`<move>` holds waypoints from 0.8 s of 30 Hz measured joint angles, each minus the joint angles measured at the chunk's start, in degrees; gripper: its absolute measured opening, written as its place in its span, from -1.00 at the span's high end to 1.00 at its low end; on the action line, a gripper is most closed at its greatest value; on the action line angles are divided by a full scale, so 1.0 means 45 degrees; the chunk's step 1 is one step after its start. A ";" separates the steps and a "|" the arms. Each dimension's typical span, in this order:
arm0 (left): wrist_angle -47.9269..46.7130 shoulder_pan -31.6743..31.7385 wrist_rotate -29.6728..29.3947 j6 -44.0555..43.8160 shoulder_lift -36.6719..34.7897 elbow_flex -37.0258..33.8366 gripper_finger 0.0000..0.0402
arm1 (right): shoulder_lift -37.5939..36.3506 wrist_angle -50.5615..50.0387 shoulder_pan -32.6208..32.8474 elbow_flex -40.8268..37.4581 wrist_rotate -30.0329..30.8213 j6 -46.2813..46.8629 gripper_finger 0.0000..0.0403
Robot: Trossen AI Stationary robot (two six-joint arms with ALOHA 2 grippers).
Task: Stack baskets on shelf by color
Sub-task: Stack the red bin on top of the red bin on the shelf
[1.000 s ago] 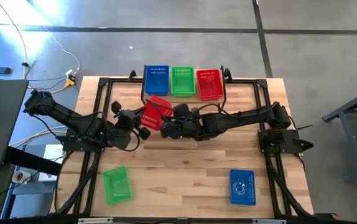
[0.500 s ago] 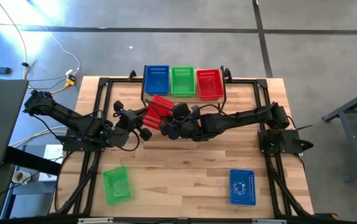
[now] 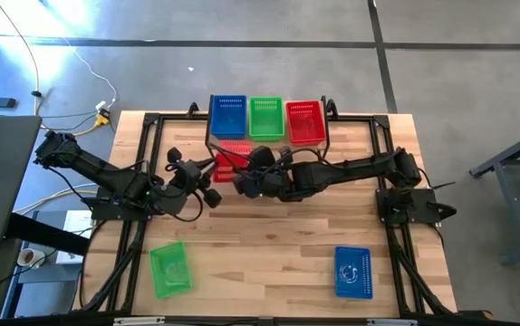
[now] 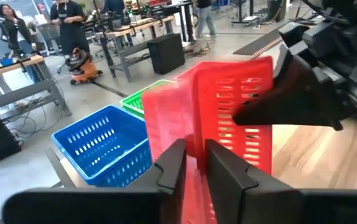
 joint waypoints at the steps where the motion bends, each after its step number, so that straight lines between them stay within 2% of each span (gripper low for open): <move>1: 0.0000 0.0011 0.0074 0.0159 0.0000 0.0000 0.71 | 0.0000 -0.0019 -0.0049 0.0000 -0.0012 -0.0105 0.98; 9: 0.0010 0.0011 0.0445 0.0684 0.0000 0.0000 0.43 | 0.0002 -0.0110 -0.0358 0.0000 -0.0359 -0.0514 1.00; 17: 0.0005 0.0011 0.0609 0.0690 -0.0005 0.0000 0.11 | -0.0029 -0.1096 -0.0617 -0.0003 -0.0097 -0.0602 1.00; 24: 0.0005 0.0011 0.0959 0.1567 -0.0006 0.0000 -0.01 | -0.0891 -0.2598 -0.0949 -0.0005 -0.0064 -0.0451 1.00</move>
